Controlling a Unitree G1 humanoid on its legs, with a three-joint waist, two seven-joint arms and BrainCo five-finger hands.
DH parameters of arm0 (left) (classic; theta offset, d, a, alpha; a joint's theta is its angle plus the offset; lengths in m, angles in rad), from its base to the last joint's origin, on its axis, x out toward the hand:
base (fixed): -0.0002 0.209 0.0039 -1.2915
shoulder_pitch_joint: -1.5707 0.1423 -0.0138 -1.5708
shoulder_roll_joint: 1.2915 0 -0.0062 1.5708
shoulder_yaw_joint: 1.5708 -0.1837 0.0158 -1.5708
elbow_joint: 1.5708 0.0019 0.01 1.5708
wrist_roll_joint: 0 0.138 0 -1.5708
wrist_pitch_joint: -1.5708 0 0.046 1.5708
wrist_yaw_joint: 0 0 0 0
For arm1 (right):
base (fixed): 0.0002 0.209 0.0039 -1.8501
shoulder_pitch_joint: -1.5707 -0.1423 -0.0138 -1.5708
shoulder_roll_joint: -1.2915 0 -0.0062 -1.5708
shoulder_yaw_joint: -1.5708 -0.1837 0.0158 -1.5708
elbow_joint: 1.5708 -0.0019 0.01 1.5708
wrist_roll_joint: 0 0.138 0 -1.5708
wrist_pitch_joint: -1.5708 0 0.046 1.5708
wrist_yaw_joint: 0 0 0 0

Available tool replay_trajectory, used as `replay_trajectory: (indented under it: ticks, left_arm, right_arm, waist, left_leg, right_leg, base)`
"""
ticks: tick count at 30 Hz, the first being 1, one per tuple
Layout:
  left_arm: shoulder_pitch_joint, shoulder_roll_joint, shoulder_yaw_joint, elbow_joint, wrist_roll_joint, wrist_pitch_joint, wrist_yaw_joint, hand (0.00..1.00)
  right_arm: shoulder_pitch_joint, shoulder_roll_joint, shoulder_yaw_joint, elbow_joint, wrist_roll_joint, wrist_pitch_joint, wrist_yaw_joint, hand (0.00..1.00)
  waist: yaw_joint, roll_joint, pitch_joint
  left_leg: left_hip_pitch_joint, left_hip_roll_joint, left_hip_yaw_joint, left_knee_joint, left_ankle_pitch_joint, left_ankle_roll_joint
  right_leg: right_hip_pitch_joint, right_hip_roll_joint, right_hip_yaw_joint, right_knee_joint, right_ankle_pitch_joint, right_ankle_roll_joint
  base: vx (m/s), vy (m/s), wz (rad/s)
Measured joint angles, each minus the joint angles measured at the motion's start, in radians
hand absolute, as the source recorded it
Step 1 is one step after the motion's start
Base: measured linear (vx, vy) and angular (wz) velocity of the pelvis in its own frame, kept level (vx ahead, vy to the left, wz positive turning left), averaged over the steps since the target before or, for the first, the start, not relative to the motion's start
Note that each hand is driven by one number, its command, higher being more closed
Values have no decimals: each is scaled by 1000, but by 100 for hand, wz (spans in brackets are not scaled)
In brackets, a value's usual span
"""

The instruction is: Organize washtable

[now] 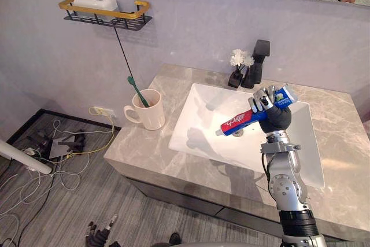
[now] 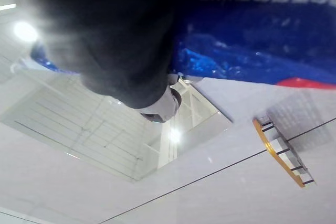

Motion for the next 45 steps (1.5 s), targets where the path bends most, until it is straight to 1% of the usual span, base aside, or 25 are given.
replay_trajectory:
  ticks: [2,5,6,7,10,11,17,19,21,24,26,27,32,37,40,45]
  left_arm:
    - [0,11,-43,18,2,0,-2,0]
    - [0,27,-121,33,22,1,-17,0]
    - [-1,33,-148,38,26,1,-23,0]
    - [-4,35,-170,38,31,-2,-24,0]
    - [-10,49,-204,39,32,-3,-31,0]
    - [-15,56,-215,42,34,-2,-35,0]
    - [-18,95,-262,41,44,-11,-44,0]
    - [-20,110,-286,41,56,-12,-45,0]
    - [-22,116,-294,41,60,-12,-45,0]
    - [-23,129,-299,41,60,-13,-47,0]
    - [-23,142,-314,41,60,-12,-47,0]
    - [-25,147,-320,41,60,-13,-47,0]
    - [-27,162,-334,42,60,-12,-48,0]
    - [-38,167,-343,42,59,-13,-46,0]
    - [-42,181,-368,42,58,-13,-44,0]
    - [-44,182,-368,42,58,-13,-42,0]
  right_arm:
    - [-31,-2,14,0,-12,0,-9,100]
    - [-126,-5,39,3,-31,-1,-13,100]
    - [-168,-13,51,9,-38,-2,-15,100]
    - [-204,-27,62,11,-40,-4,-26,100]
    - [-279,-40,82,37,-64,-6,-37,100]
    - [-319,-45,95,61,-71,-10,-44,100]
    - [-529,-67,182,162,-124,-19,-62,100]
    - [-585,-80,205,198,-140,-19,-74,100]
    - [-632,-80,226,232,-148,-19,-80,100]
    - [-718,-79,258,295,-152,-19,-91,100]
    - [-755,-79,267,326,-153,-18,-99,100]
    - [-774,-79,268,338,-154,-17,-103,100]
    - [-858,-79,306,411,-157,-14,-120,100]
    - [-907,-81,312,453,-174,1,-125,100]
    - [-931,-80,363,491,-185,5,-137,100]
    - [-932,-78,377,532,-193,22,-138,100]
  waist:
    - [1,-2,1]
    - [6,-2,2]
    - [11,-3,2]
    - [24,-3,2]
    - [41,-3,3]
    - [52,-4,5]
    - [65,-22,28]
    - [91,-25,30]
    - [109,-27,34]
    - [112,-36,50]
    - [124,-40,56]
    - [137,-43,61]
    - [142,-48,70]
    - [162,-49,88]
    - [163,-50,89]
    - [164,-52,90]
  left_leg:
    - [-2,1,-1,3,0,0]
    - [-5,2,-3,7,0,0]
    - [-5,3,-4,9,0,0]
    - [-5,4,-3,9,0,0]
    - [-7,4,-8,12,0,0]
    - [-7,4,-9,13,0,0]
    - [-21,1,-43,23,0,0]
    - [-23,1,-48,23,0,0]
    - [-29,0,-55,25,1,-1]
    - [-38,-1,-68,25,9,-3]
    - [-40,-1,-71,25,9,-3]
    - [-40,-1,-71,25,9,-3]
    - [-52,-2,-83,29,9,-3]
    - [-57,0,-85,34,9,-4]
    - [-74,1,-84,40,9,-4]
    - [-73,3,-79,41,9,-4]
  right_leg:
    - [0,1,0,0,0,0]
    - [1,2,-4,0,0,0]
    - [2,3,-4,0,0,0]
    - [2,4,-4,0,0,0]
    - [5,5,-9,0,0,0]
    - [6,5,-9,0,0,0]
    - [19,6,-43,0,-2,-3]
    - [20,7,-46,0,-2,-3]
    - [19,7,-54,0,-3,-3]
    - [19,8,-70,0,-3,-4]
    - [18,9,-70,0,-3,-4]
    - [18,9,-70,0,-3,-4]
    - [14,9,-80,0,-3,-4]
    - [13,13,-90,0,-3,-4]
    - [-1,14,-90,1,-3,-4]
    - [-1,14,-83,2,-3,-4]
  base:
    - [0,0,0]
    - [-9,-12,2]
    - [0,0,0]
    - [0,0,0]
    - [-16,-13,5]
    - [-19,-12,5]
    - [-20,-15,15]
    - [-5,-13,10]
    - [1,-10,13]
    - [-4,-12,16]
    - [-3,-4,4]
    - [-4,-3,3]
    - [-3,-4,6]
    - [-2,-4,2]
    - [0,0,0]
    - [-1,1,-1]
